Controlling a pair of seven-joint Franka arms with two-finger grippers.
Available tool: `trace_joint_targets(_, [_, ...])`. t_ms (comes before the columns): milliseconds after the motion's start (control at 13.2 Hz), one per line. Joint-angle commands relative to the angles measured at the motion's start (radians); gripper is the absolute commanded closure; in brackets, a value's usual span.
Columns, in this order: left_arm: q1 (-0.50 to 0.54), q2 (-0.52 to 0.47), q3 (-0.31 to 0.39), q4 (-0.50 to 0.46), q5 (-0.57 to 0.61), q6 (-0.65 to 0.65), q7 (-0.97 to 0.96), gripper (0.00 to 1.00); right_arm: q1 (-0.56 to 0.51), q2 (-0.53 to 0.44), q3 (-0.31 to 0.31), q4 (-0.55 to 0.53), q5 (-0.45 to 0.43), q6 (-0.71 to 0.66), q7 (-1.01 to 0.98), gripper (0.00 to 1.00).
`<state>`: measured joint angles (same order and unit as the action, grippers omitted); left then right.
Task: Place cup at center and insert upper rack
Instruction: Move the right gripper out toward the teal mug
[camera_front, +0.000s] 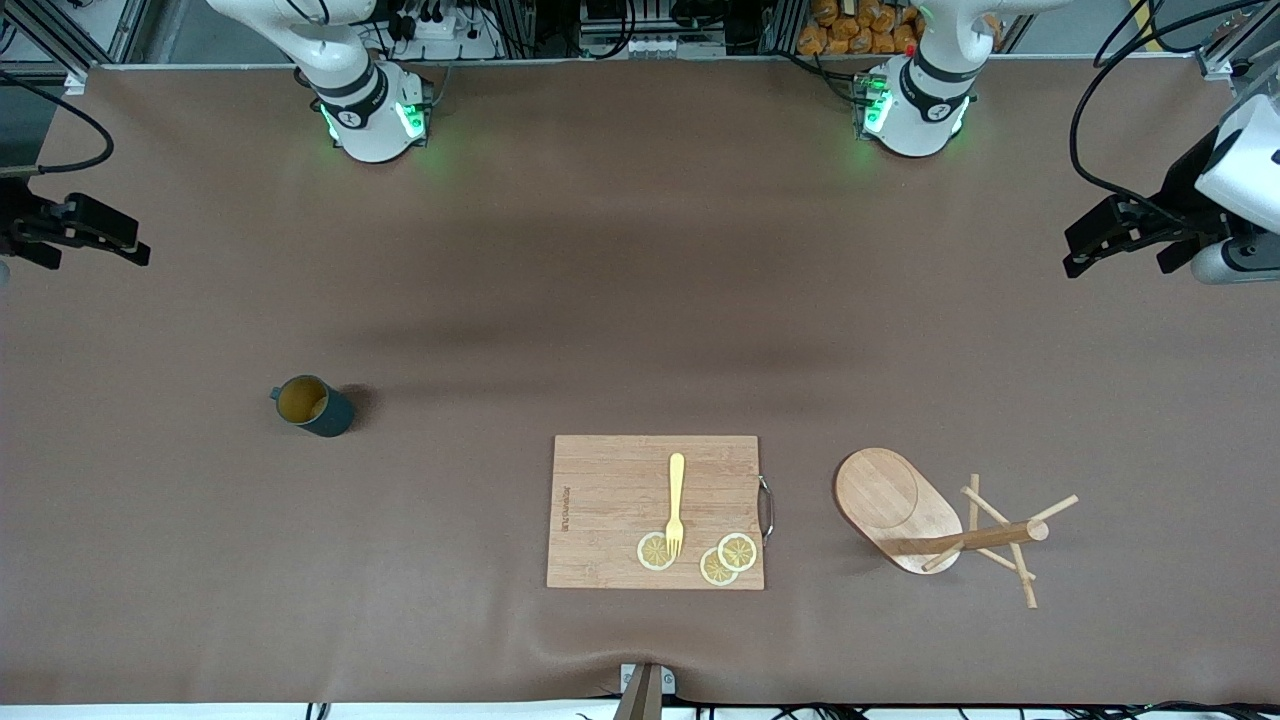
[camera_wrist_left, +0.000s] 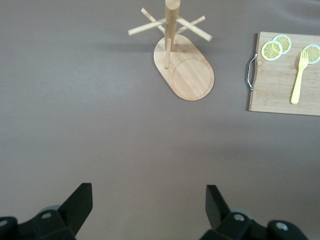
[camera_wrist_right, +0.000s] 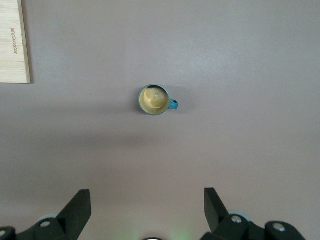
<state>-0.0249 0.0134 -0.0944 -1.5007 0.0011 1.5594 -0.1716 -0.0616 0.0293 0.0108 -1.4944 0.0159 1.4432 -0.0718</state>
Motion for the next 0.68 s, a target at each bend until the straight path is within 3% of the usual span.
trace_joint_targets(0, [0.007, -0.026, 0.001, 0.004, -0.009, -0.024, 0.04, 0.0, 0.008, -0.026, 0.001, -0.03, -0.005, 0.014, 0.009, 0.0])
trace_joint_targets(607, [0.008, -0.019, 0.005, 0.02, 0.0, -0.039, 0.046, 0.0, 0.035, -0.014, 0.001, -0.03, -0.005, 0.025, 0.035, 0.0])
